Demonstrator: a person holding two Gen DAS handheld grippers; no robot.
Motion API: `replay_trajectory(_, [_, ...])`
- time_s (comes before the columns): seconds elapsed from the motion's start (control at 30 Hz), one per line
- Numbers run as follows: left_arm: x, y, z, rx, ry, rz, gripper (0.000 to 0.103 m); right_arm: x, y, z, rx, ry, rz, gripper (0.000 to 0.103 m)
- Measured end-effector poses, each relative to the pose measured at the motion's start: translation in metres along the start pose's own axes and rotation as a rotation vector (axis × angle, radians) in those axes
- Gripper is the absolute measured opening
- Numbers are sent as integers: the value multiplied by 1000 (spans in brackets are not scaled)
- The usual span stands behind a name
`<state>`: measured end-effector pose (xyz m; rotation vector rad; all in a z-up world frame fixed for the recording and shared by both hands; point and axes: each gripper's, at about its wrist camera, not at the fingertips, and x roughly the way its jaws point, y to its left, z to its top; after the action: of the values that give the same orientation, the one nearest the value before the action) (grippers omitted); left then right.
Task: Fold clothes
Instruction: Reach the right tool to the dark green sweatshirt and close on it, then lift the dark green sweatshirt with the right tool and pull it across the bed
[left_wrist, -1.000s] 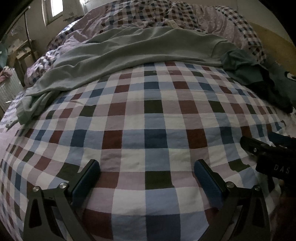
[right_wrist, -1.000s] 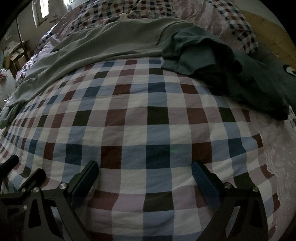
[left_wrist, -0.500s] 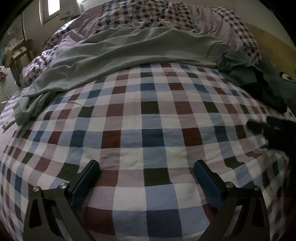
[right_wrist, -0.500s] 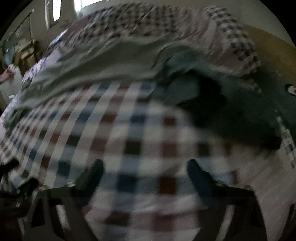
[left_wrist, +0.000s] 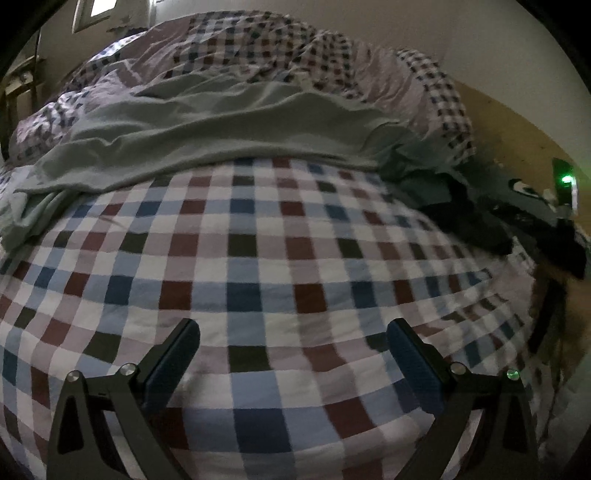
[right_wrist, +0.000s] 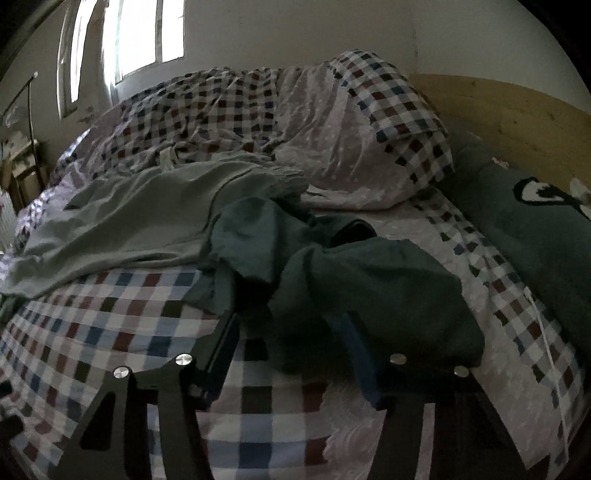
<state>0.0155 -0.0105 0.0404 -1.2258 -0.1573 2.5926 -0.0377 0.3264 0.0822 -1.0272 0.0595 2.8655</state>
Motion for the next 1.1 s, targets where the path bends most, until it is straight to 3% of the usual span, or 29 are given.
replay_trajectory(0.2, [-5,-5,3,17,-32,-48,102,11,-2,-4,-20,19,-6,54])
replay_trajectory(0.3, [-2,-6,3,17,-29,-65,102,17,0,-5,-23,31,-2,42])
replay_trajectory(0.37, [-1,-4,1,15,-21,-77,102,19,0,-6,-21,34,-16,24])
replay_trajectory(0.43, [0,-3,0,13,-10,-90,100,16,-3,-6,-12,22,-16,17])
replay_trajectory(0.47, [1,-2,-1,11,-2,-99,98,15,-4,-5,-8,16,-16,6])
replay_trajectory(0.5, [2,-1,-2,6,4,-109,98,13,-4,-4,-7,11,-18,3])
replay_trajectory(0.7, [-2,-1,1,-17,10,-173,94,-26,8,16,-21,-95,67,1])
replay_trajectory(0.97, [-18,2,8,-79,-38,-335,94,-66,60,28,-128,-158,258,0])
replay_trajectory(1.1, [-27,6,12,-117,-67,-400,94,-70,58,30,-144,-192,169,2])
